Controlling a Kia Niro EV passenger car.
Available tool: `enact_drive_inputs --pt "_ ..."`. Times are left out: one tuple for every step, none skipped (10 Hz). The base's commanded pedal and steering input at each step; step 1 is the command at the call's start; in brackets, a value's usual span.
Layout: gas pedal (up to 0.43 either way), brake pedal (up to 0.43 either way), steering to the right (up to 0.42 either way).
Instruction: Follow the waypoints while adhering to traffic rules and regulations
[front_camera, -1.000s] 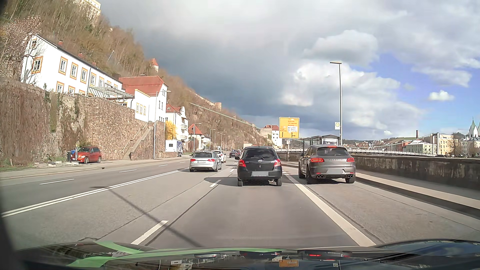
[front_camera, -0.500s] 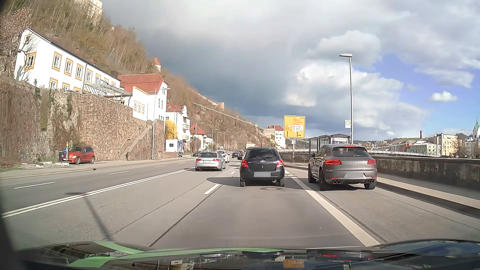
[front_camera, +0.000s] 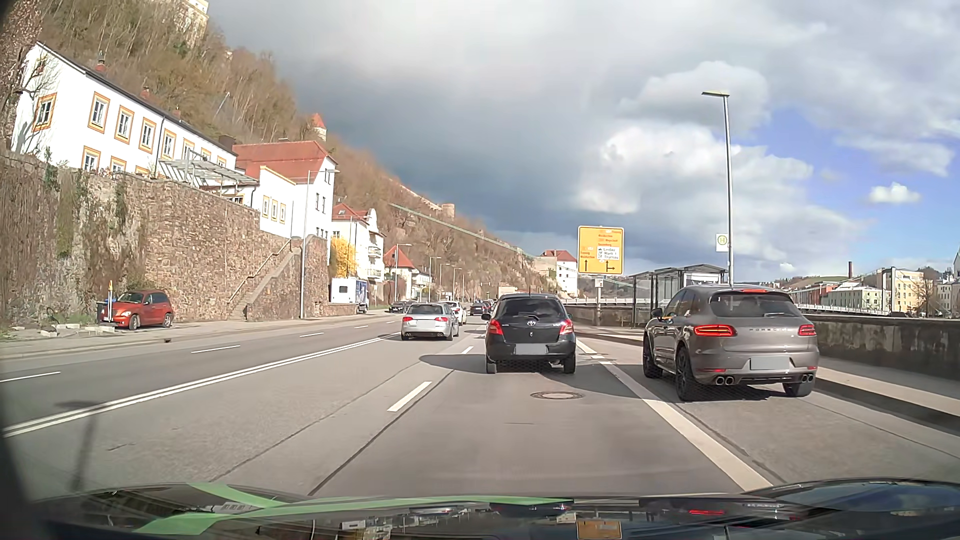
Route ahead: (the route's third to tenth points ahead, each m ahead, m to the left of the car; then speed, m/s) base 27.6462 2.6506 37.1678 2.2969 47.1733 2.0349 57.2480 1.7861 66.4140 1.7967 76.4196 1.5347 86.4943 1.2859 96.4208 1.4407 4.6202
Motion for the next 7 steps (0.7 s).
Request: enact_drive_inputs --pt "0.118 0.0 -0.014" --pt "0.118 0.0 -0.013" --pt "0.118 0.0 -0.011" --pt "0.118 0.0 -0.008" --pt "0.118 0.0 -0.004" --pt "0.11 0.0 -0.001" --pt "0.11 0.0 0.002"
